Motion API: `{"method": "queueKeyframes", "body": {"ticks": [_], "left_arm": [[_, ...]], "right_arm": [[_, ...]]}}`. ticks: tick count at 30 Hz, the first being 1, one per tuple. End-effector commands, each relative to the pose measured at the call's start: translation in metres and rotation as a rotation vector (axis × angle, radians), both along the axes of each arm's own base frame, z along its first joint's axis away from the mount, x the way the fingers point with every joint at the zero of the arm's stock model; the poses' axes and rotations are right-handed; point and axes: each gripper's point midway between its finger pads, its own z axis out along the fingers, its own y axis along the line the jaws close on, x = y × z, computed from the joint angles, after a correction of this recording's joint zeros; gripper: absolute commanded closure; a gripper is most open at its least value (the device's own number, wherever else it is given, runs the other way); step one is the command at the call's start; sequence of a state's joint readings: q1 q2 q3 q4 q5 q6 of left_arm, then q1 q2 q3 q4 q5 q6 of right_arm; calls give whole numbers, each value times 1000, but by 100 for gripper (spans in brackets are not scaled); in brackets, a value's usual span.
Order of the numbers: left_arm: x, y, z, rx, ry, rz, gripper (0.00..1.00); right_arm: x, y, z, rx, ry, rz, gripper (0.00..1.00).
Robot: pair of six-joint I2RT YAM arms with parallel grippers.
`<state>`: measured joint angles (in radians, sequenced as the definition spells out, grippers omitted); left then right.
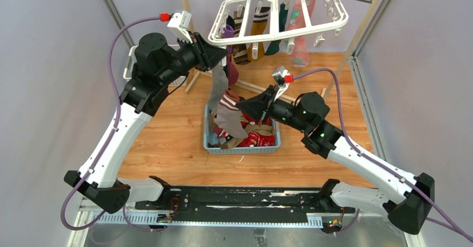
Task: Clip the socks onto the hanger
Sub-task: Pick up the sock from the bin, then clamp the sock onto the hanger.
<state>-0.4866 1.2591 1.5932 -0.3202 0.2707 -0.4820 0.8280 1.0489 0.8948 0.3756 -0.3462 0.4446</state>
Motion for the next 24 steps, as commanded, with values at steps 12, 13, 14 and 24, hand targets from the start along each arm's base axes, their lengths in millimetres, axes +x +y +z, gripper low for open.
{"method": "queueKeyframes", "body": {"ticks": [12,13,14,24], "left_arm": [[-12,0,22,-21,-51,-39,100],[-11,0,22,-20,-52,-38,100],[-11,0,23,-20,-56,-37,100],[-1,4,20,-42,-42,17,100]], "right_arm": [[25,-10,53,-1,-205,-89,100],[28,-11,56,13,-211,-109,100],[30,-12,59,28,-222,-124,100],[46,-13,74,-6,-315,-313,100]]}}
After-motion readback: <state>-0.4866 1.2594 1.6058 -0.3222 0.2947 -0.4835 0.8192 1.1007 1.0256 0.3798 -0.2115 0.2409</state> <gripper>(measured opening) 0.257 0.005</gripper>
